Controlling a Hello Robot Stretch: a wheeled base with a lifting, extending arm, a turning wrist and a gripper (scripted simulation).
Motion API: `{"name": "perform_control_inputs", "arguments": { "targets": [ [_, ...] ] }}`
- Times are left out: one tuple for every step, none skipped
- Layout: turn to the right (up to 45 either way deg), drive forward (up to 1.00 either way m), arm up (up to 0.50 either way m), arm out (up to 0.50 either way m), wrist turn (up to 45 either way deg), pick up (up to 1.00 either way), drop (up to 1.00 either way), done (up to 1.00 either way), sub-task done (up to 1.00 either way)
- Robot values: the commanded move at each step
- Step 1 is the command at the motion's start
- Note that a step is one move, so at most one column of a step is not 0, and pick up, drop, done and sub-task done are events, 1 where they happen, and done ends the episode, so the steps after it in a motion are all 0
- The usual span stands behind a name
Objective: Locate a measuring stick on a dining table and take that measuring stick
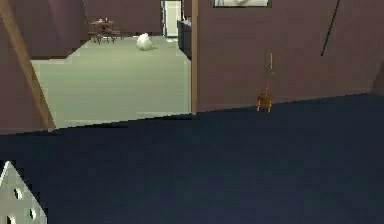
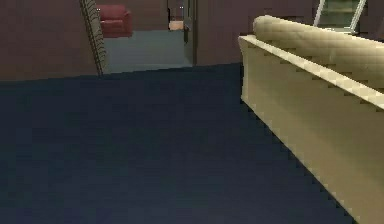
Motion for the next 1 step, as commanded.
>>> {"name": "perform_control_inputs", "arguments": {
  "targets": [
    [0.0,0.85,0.0,0.0,0.0,0.0,0.0,0.0,0.0]
  ]
}}
